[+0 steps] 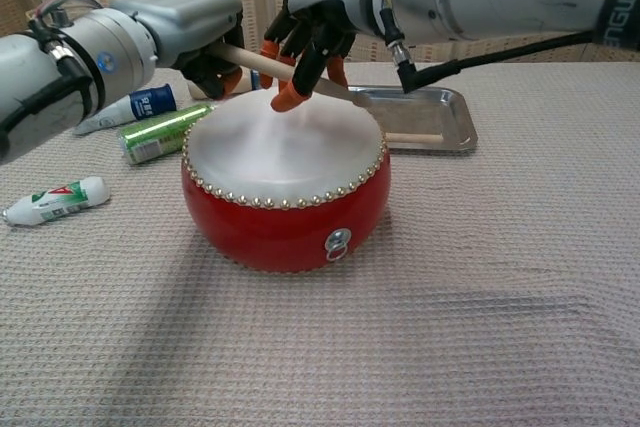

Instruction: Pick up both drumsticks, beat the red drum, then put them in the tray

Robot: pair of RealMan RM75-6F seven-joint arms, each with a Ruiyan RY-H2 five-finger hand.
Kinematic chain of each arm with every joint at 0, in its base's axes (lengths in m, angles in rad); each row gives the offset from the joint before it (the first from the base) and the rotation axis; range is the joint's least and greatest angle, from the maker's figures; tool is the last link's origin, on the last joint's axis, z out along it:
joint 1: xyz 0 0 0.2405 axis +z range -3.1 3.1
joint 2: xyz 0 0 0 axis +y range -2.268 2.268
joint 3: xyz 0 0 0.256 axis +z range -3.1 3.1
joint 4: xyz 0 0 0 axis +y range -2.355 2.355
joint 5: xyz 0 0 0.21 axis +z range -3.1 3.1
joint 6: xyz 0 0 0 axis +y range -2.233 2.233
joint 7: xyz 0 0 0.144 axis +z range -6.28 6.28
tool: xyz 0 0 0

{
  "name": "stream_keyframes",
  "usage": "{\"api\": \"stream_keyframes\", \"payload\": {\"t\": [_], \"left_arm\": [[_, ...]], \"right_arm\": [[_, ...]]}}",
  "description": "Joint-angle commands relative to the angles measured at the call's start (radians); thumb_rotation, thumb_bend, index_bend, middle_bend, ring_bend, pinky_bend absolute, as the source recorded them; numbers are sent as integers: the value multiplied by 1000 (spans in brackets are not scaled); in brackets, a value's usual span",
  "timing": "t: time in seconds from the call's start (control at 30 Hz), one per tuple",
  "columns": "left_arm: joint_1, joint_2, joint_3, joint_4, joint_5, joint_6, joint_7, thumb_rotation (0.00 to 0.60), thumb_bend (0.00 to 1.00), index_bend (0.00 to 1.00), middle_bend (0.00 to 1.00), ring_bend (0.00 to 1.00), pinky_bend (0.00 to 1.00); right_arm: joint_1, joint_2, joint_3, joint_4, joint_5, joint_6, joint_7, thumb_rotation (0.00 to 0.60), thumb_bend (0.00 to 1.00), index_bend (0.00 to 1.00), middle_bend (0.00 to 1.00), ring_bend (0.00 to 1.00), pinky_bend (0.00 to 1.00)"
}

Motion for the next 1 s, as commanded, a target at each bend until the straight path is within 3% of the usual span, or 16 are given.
{"api": "stream_keyframes", "payload": {"t": [0.03,0.37,0.77,1.0], "left_arm": [[-4,-5,3,2,1,7,7,600,629,817,1000,975,1000],[-12,-18,27,19,21,24,32,600,627,755,962,953,1000],[-2,-12,48,19,64,42,34,600,622,586,817,888,1000],[5,-8,55,18,77,40,27,600,575,426,669,754,992]], "right_arm": [[-9,-8,7,-1,-7,7,-3,600,353,532,515,491,707],[-35,-32,24,11,-16,32,-7,600,601,622,588,564,772],[-73,-40,48,8,-43,48,-10,600,654,744,684,668,860],[-99,-45,56,13,-71,38,8,600,755,808,743,718,878]]}}
